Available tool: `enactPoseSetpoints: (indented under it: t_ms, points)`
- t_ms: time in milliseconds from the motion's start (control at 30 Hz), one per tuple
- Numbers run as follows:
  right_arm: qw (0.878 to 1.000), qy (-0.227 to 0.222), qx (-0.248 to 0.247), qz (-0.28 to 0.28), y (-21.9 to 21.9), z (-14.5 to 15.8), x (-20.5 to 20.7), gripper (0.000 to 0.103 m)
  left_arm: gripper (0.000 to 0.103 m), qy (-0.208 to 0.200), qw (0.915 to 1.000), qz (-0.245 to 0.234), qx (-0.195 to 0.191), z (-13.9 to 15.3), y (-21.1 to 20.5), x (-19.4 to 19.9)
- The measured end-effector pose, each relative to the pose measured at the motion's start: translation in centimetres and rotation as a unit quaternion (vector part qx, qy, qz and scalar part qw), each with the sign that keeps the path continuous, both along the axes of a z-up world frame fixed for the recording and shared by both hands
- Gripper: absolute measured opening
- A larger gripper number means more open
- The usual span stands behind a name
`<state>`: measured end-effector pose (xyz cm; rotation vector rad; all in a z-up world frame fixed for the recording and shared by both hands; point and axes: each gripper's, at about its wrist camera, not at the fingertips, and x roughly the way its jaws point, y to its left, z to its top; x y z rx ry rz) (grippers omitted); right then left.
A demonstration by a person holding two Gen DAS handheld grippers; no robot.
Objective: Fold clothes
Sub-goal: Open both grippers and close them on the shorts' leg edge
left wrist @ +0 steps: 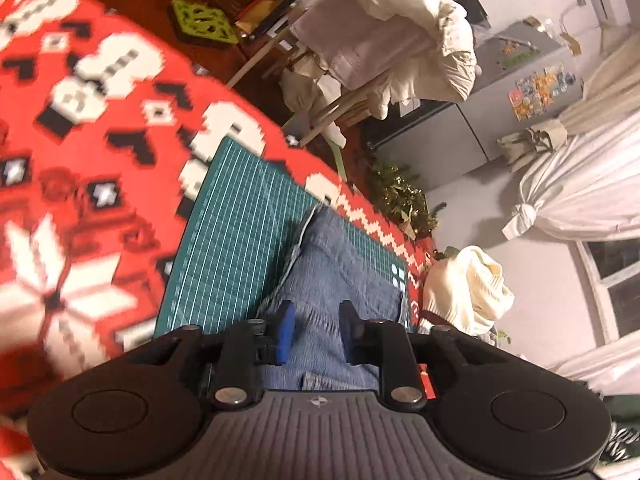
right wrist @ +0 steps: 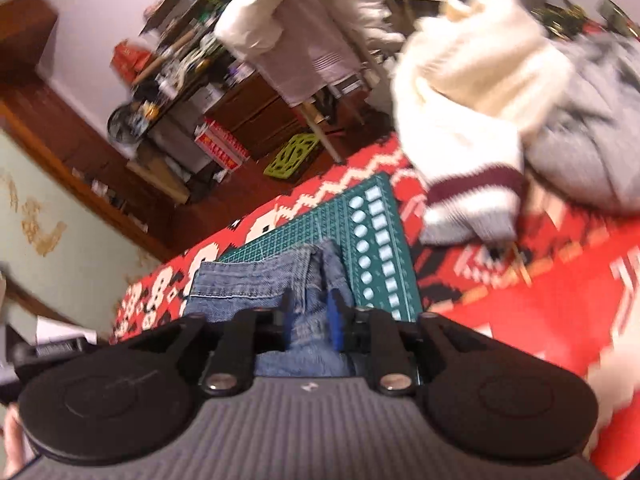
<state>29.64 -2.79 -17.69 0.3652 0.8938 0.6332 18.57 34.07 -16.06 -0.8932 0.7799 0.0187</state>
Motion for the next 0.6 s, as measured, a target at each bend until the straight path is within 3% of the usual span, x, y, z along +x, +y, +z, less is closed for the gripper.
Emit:
enactPoseSetpoints:
  t_ms: [100, 167, 367, 600]
  points:
    - [0.999, -0.017, -0.038, 0.032, 1.5, 0.5, 1.9, 0.027, 0.035, 0.014, 0.9993, -0.018, 0.031, 0.6, 0.5, 2.4]
    - [0.998, -0.010, -0.038, 0.057, 2.3, 0.4, 3.2, 0.028, 0.035, 0.028, 0.9979, -0.035, 0.047, 0.5, 0.8, 4.0]
    - [0.993, 0.001, -0.065, 0.097, 4.3, -0.4, 5.6, 0.030, 0.038, 0.045, 0.9938, -0.082, 0.059, 0.1, 0.7, 8.3]
    - [0.991, 0.024, -0.077, 0.111, 5.1, -1.7, 7.1, 0.033, 0.038, 0.081, 0.9886, -0.100, 0.078, -1.2, 0.3, 10.4]
